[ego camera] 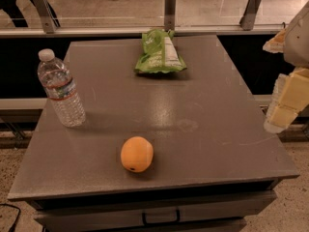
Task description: Move green rice chip bag near water bottle
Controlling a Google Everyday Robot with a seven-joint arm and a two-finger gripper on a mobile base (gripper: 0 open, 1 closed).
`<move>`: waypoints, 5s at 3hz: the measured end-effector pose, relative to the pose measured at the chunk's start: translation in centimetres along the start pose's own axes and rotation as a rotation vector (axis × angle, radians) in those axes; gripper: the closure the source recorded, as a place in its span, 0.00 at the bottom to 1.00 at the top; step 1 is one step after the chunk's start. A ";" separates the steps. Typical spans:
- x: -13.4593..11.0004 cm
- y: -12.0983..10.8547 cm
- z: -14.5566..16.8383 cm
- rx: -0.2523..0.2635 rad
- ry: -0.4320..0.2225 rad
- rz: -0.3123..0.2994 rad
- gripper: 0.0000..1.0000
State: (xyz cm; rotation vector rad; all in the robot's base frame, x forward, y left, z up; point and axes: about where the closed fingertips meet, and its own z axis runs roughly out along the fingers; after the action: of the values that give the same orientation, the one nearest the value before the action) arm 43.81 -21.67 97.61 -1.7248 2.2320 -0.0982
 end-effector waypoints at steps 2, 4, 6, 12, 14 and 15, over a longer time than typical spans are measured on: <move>-0.7 -1.5 0.7 0.009 0.002 0.050 0.00; -3.7 -10.0 5.1 0.069 -0.018 0.319 0.00; -6.6 -15.3 8.0 0.070 -0.067 0.477 0.00; -17.0 -23.9 20.6 -0.022 -0.082 0.780 0.00; -19.5 -24.3 22.3 -0.049 -0.067 0.761 0.24; -19.9 -24.4 22.4 -0.053 -0.066 0.746 0.47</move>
Offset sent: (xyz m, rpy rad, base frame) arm 0.0576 0.0100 -0.0119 0.0367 0.0180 -0.1717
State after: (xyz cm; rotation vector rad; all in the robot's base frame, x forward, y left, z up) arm 77.40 -6.14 86.50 -0.8014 2.6767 0.1861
